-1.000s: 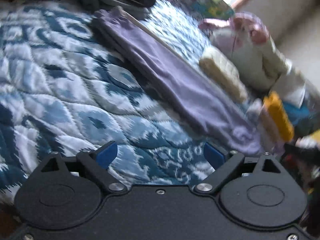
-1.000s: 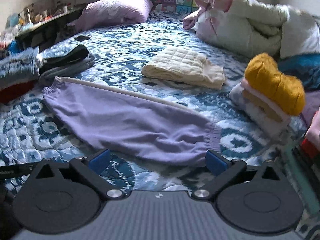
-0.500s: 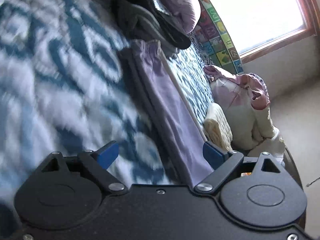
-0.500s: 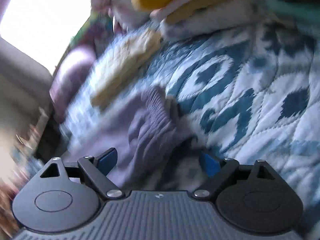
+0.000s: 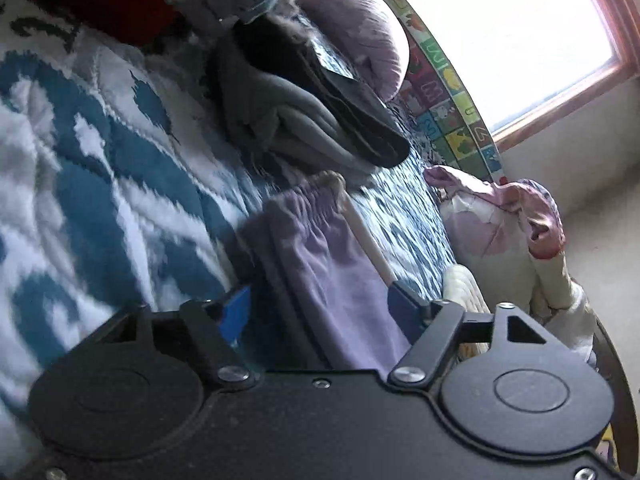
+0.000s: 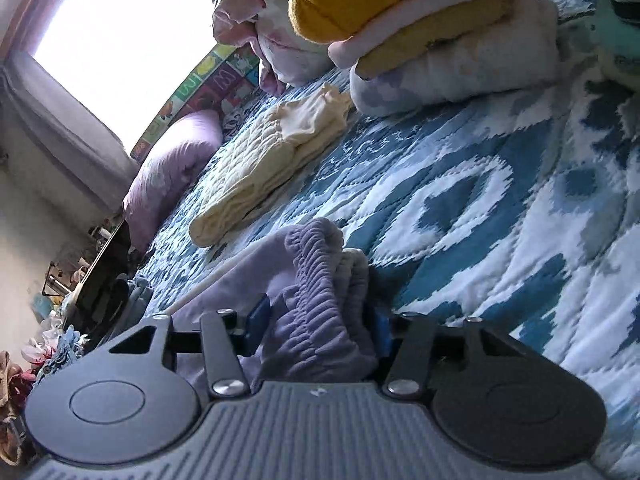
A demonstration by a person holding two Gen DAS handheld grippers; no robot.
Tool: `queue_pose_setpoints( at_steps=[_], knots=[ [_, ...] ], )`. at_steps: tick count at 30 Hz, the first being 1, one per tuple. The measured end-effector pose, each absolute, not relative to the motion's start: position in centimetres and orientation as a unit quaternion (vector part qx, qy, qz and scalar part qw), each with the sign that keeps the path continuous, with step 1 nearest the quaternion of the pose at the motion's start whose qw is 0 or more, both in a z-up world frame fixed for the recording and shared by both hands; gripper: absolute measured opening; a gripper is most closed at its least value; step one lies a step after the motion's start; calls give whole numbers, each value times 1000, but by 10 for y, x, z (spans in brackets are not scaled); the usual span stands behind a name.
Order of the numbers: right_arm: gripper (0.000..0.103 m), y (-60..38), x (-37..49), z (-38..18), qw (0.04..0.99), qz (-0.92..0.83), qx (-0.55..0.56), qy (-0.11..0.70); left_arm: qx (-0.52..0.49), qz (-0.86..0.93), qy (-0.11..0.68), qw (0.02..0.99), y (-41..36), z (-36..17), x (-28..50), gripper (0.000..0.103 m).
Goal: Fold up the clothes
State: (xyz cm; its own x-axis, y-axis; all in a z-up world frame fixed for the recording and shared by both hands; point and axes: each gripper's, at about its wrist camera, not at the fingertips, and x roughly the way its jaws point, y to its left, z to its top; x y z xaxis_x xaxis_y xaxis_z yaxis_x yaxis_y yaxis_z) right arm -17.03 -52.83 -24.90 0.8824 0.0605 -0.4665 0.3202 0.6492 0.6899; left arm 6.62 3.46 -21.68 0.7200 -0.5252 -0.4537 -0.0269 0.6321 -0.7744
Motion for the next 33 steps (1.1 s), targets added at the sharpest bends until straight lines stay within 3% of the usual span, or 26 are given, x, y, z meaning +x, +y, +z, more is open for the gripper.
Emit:
queue_pose_setpoints(
  at_steps=[6,10,16,24,33],
  knots=[
    [55,-528,-167,-246,884,-70,397,235,-392,-149,344,840,33,-227,84,44],
    [56,-528,-165,-246,886,-69,394,235,-380,-140,361,840,33,-223,86,7],
    [56,-533,-169,-246,880,-61,412,228,-306,-168,313,883,2,-168,60,5],
    [56,-548,-184,-244,869,-58,444,211,-160,-219,243,931,-94,-105,12,5],
    [59,-568,-203,-250,852,-41,482,201,-95,-264,232,931,-201,-101,-27,5]
  ],
)
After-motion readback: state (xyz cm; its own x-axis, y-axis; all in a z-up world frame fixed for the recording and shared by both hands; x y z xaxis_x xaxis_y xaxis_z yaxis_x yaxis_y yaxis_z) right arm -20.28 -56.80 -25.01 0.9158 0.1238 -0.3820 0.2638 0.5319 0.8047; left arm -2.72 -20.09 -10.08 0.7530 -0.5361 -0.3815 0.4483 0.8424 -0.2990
